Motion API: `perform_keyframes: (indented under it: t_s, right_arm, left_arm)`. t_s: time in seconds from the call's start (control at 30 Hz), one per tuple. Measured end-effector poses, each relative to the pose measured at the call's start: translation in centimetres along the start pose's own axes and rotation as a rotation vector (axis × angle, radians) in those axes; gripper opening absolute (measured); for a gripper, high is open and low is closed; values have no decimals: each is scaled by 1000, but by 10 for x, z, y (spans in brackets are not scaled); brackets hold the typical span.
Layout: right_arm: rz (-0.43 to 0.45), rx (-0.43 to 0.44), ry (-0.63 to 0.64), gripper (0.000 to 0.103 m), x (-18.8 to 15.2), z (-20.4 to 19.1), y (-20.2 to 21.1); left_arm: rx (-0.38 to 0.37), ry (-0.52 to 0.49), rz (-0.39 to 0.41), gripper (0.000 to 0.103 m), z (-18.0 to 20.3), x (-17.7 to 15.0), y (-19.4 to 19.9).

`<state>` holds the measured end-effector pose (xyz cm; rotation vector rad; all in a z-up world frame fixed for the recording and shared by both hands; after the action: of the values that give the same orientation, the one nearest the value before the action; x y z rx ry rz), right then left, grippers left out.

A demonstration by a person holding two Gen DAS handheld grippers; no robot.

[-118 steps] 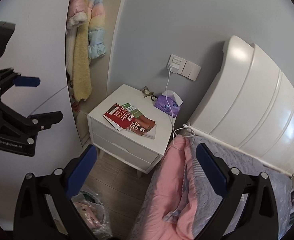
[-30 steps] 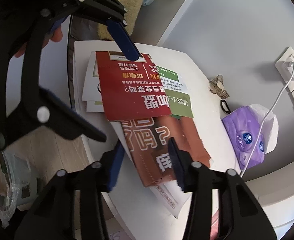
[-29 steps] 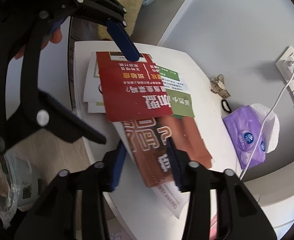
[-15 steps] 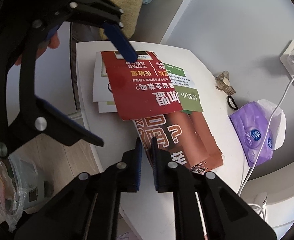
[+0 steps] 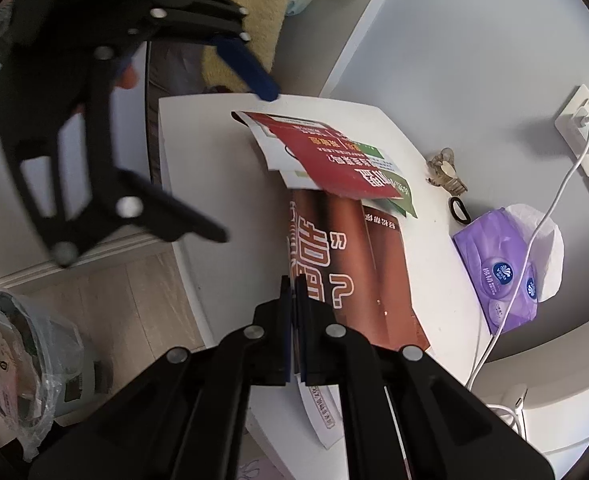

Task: Collect trash
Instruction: 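Close the right gripper on the brown flyer while the left gripper approaches the red flyers, then close the left gripper on the red and green flyers while the right gripper lifts the brown flyer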

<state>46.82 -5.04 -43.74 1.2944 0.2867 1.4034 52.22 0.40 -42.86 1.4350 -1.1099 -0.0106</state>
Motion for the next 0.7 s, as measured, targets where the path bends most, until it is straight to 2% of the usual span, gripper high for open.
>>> perform_keyframes:
  t_s: [0.27,0.47,0.53,0.6,0.7]
  right_arm:
    - [5,18,-33,5,1,-2,3]
    - [4,30,-56,5,0,-2,3]
    - [5,32,-62,5,1,-1,4]
    - [6,32,-61,5,1,-2,4]
    - [7,29,-59,5,1,-3,4]
  left_arm:
    - [81,-90,-5,98,-8,8,-15]
    - [107,-134,-24,97,-10,3,-24]
    - [116,-148,-21,91,-10,2,-23]
    - [116,-155,-32,75,-10,1,-25]
    - [137,-162,-38,66,-14,1,-29]
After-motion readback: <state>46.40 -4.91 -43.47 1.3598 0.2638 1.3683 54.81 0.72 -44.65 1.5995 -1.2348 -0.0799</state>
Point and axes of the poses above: each gripper's, at about its wrist camera, not at the fingertips, and y roughly against the way its jaws point, z to its right, x to its top, the point moved 10 cm from there along -y, roughly the way its jaws point, and after that the axes turned 2 degrees about -x, right-handed, at the moved point
